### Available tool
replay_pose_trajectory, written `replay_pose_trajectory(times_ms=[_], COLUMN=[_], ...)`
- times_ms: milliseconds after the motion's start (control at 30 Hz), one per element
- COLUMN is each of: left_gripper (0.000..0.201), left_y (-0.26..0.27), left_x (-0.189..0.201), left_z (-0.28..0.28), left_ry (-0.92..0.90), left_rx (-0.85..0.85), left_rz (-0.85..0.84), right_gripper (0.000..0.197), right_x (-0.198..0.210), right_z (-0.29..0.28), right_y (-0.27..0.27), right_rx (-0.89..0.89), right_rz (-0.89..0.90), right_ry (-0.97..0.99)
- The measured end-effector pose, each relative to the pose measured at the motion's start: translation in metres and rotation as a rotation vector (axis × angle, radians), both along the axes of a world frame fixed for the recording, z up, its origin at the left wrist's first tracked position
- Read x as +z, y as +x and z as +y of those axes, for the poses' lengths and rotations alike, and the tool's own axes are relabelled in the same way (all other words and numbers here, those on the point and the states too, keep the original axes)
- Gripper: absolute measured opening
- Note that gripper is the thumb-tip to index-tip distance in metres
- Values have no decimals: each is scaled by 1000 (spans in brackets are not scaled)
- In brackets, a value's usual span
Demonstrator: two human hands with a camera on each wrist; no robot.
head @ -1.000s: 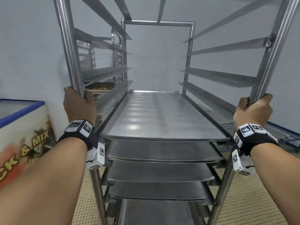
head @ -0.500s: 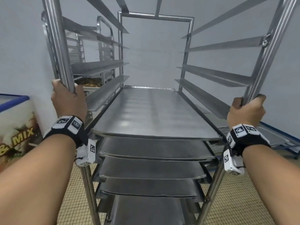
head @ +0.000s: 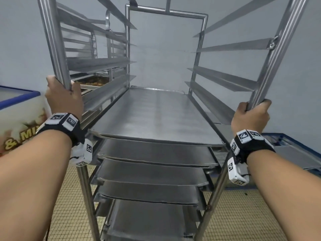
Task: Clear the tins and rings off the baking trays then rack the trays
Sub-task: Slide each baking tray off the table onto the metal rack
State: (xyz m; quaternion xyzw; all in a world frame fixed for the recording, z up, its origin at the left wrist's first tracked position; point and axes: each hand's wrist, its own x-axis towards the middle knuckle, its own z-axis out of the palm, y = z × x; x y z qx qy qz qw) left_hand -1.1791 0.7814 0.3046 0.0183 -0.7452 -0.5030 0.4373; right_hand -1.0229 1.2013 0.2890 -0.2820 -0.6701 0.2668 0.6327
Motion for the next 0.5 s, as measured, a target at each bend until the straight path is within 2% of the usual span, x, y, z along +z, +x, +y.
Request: replay_pose_trajectory(times_ms=[300,433,500], left_gripper=[33,32,25], left_y=[10,-5,-15], left_x=[-1,0,1], left_z=[64,88,100], left_ry=[-28,-11,-21], left_rx=[97,112,123], left_rz=[15,-3,-18], right_gripper=[27,28,28], right_x=[4,6,6], right_z=[72,99,110], right_y=[-32,-60,-74], right_rx=[98,114,119], right_rz=[-17,-26,-37], right_ry=[-28,-46,-45])
